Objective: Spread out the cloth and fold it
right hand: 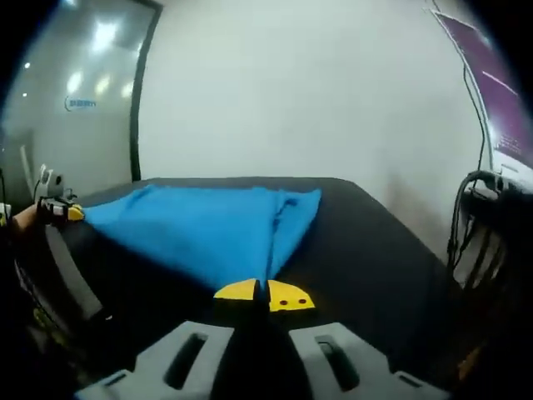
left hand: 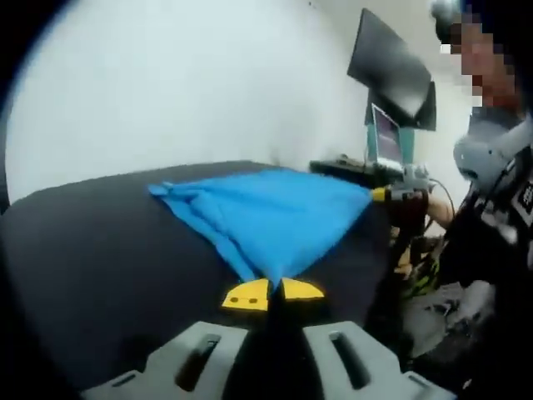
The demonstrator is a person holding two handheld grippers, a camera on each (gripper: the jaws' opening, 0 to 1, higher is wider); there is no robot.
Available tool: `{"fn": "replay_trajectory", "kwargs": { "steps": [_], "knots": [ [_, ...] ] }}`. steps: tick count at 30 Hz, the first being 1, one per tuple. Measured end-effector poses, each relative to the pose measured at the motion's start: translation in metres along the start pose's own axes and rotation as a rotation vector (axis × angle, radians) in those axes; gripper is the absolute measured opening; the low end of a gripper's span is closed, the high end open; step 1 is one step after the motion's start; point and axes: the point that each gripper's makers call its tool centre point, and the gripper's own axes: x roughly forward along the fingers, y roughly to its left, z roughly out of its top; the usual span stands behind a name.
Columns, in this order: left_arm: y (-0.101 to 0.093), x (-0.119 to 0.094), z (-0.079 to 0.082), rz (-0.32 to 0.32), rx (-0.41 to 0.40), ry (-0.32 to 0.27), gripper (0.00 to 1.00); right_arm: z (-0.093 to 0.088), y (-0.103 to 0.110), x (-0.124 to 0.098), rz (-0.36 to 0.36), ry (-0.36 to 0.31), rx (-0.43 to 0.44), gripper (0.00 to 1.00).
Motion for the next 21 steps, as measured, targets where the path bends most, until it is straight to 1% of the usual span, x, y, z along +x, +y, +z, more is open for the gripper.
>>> {"fn": "replay_trajectory", "kwargs": {
  "steps": [1, 2, 3, 4, 5, 6, 7, 8, 9, 10, 11, 12, 13, 14, 15, 16, 17, 18, 19, 20, 21],
  "knots": [
    [-0.001, -0.002, 0.003, -0.004, 0.001, 0.001, 0.0, 0.003, 0.003, -0.001, 0.001, 0.001, -0.019, 0.0],
    [-0.009, -0.005, 0.004, -0.067, -0.01, 0.011, 0.02, 0.008, 0.008, -0.003, 0.008, 0.0, -0.073, 0.01],
    [-0.015, -0.008, 0.004, -0.12, -0.019, 0.028, 0.04, 0.016, 0.013, -0.005, 0.008, -0.012, -0.127, 0.04],
    [-0.016, -0.011, 0.009, -0.143, -0.027, 0.02, 0.08, 0.03, 0.016, -0.008, 0.005, -0.046, -0.206, 0.09],
    [-0.013, -0.011, 0.022, -0.153, -0.038, -0.034, 0.15, 0.05, 0.022, -0.01, 0.006, -0.114, -0.261, 0.15],
    [-0.006, -0.01, 0.04, -0.142, -0.058, -0.095, 0.22, 0.073, 0.027, -0.011, 0.013, -0.182, -0.297, 0.19],
    [0.005, -0.008, 0.058, -0.121, -0.071, -0.147, 0.24, 0.094, 0.033, -0.01, 0.022, -0.237, -0.306, 0.18],
    [0.018, -0.004, 0.076, -0.095, -0.097, -0.186, 0.23, 0.114, 0.039, -0.007, 0.036, -0.28, -0.328, 0.17],
    [0.035, 0.004, 0.092, -0.049, -0.139, -0.206, 0.22, 0.133, 0.039, 0.001, 0.035, -0.319, -0.329, 0.16],
    [0.054, 0.013, 0.104, 0.009, -0.169, -0.208, 0.23, 0.143, 0.04, 0.007, 0.035, -0.332, -0.322, 0.16],
    [0.068, 0.025, 0.115, 0.043, -0.175, -0.205, 0.23, 0.152, 0.038, 0.021, 0.043, -0.319, -0.314, 0.15],
    [0.083, 0.041, 0.123, 0.081, -0.211, -0.197, 0.23, 0.161, 0.038, 0.046, 0.088, -0.296, -0.307, 0.15],
    [0.096, 0.057, 0.125, 0.098, -0.254, -0.165, 0.26, 0.163, 0.035, 0.059, 0.112, -0.269, -0.283, 0.15],
    [0.109, 0.074, 0.123, 0.118, -0.277, -0.124, 0.28, 0.167, 0.031, 0.08, 0.147, -0.242, -0.229, 0.15],
    [0.123, 0.09, 0.117, 0.137, -0.332, -0.086, 0.31, 0.171, 0.02, 0.102, 0.156, -0.233, -0.155, 0.15],
    [0.135, 0.105, 0.109, 0.148, -0.378, -0.042, 0.33, 0.169, 0.009, 0.124, 0.158, -0.194, -0.088, 0.15],
    [0.145, 0.117, 0.1, 0.157, -0.435, -0.016, 0.33, 0.159, -0.002, 0.148, 0.155, -0.135, -0.032, 0.15],
    [0.149, 0.125, 0.093, 0.154, -0.46, -0.001, 0.32, 0.135, -0.016, 0.174, 0.153, -0.023, -0.022, 0.15],
    [0.157, 0.133, 0.083, 0.174, -0.494, 0.022, 0.29, 0.115, -0.026, 0.192, 0.133, 0.065, 0.001, 0.15],
    [0.164, 0.14, 0.075, 0.195, -0.506, 0.034, 0.27, 0.094, -0.037, 0.205, 0.098, 0.148, -0.018, 0.15],
    [0.167, 0.146, 0.072, 0.189, -0.507, 0.026, 0.27, 0.077, -0.046, 0.214, 0.075, 0.197, -0.053, 0.15]
  ]
}}
